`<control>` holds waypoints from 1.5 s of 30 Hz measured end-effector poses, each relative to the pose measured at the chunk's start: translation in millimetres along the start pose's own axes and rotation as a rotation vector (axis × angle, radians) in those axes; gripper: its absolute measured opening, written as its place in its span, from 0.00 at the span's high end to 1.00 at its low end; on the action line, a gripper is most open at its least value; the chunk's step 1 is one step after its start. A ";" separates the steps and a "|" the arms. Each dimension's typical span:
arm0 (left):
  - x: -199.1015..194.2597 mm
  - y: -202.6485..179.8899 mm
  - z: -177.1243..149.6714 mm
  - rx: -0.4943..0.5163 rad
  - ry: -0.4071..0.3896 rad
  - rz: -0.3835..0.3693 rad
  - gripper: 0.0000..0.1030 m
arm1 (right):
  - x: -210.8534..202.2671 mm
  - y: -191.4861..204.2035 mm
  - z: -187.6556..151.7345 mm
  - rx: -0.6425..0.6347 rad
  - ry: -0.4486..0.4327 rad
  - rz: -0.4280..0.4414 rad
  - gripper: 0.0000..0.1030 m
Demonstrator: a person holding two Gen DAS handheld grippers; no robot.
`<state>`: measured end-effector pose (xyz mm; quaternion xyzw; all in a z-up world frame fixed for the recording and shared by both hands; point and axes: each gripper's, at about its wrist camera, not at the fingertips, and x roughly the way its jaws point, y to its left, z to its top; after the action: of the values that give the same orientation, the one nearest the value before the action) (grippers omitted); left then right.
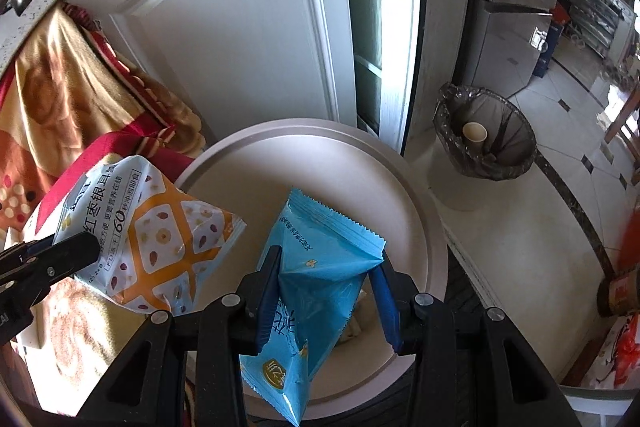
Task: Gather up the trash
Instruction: 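Carry the wrapper and blue packet over the white bin with both tools, then open both tools to drop the wrapper and packet into the bin, then return both open tools to the trash on the chair seat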
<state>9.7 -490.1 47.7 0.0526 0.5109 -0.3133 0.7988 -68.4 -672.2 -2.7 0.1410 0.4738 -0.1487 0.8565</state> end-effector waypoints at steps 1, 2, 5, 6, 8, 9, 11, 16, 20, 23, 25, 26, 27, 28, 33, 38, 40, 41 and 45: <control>0.7 0.3 0.3 -0.001 0.000 -0.001 0.75 | 1.0 -0.3 -0.3 0.000 0.001 -0.003 0.60; 1.3 1.4 0.4 -0.001 0.001 0.003 0.75 | 1.8 -0.5 -0.6 0.000 0.004 -0.002 0.60; 3.6 1.8 0.1 0.004 0.008 0.006 0.75 | 3.7 -1.0 -1.0 0.001 0.010 -0.001 0.60; 4.1 2.3 0.1 0.004 0.010 0.009 0.74 | 4.5 -1.2 -0.9 0.003 0.013 -0.003 0.60; 4.0 2.9 -0.4 0.001 0.011 0.007 0.71 | 5.4 -2.3 -1.3 0.007 0.017 -0.005 0.59; 4.6 3.0 -0.3 0.000 0.011 0.005 0.69 | 5.6 -3.1 -1.5 0.011 0.018 -0.004 0.59; 4.5 3.8 -0.7 0.001 0.010 -0.001 0.59 | 5.1 -4.2 -2.4 0.016 0.020 -0.004 0.58; -0.1 4.3 -2.5 0.000 0.004 -0.017 0.51 | 1.5 -3.2 -4.2 0.013 0.019 0.012 0.54; -5.4 5.8 -4.1 -0.004 0.001 -0.029 0.44 | -2.7 -2.3 -5.5 0.019 0.017 0.020 0.54; -11.1 5.9 -5.6 0.001 -0.010 -0.028 0.44 | -5.8 -0.1 -5.9 0.015 0.014 0.026 0.53; -14.4 6.5 -6.4 0.005 -0.016 -0.025 0.44 | -8.8 2.6 -6.2 0.006 0.011 0.027 0.53; -16.5 7.0 -6.7 0.007 -0.019 -0.025 0.44 | -10.8 4.1 -6.8 0.003 0.010 0.028 0.53; -18.4 7.2 -7.2 0.009 -0.022 -0.025 0.44 | -12.1 4.8 -7.0 0.000 0.009 0.029 0.53; -20.9 7.6 -7.5 0.010 -0.026 -0.024 0.44 | -14.0 6.2 -7.6 -0.003 0.006 0.031 0.53; -31.7 9.6 -10.3 0.016 -0.045 -0.023 0.44 | -20.9 12.9 -9.3 -0.014 -0.001 0.038 0.51; -44.9 13.4 -14.4 0.028 -0.065 -0.005 0.43 | -30.4 21.4 -12.5 -0.027 -0.008 0.046 0.48; -52.0 16.3 -16.7 0.029 -0.075 -0.005 0.44 | -35.6 26.8 -13.8 -0.039 -0.013 0.052 0.45; -55.5 17.5 -18.1 0.028 -0.079 -0.003 0.44 | -38.2 30.0 -14.1 -0.048 -0.017 0.055 0.45; -67.5 25.3 -26.1 0.024 -0.096 0.016 0.44 | -48.0 43.4 -15.9 -0.070 -0.031 0.069 0.45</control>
<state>-15.7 -429.2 86.7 0.0512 0.4677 -0.3153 0.8241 -88.1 -620.5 34.5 0.1247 0.4604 -0.1045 0.8727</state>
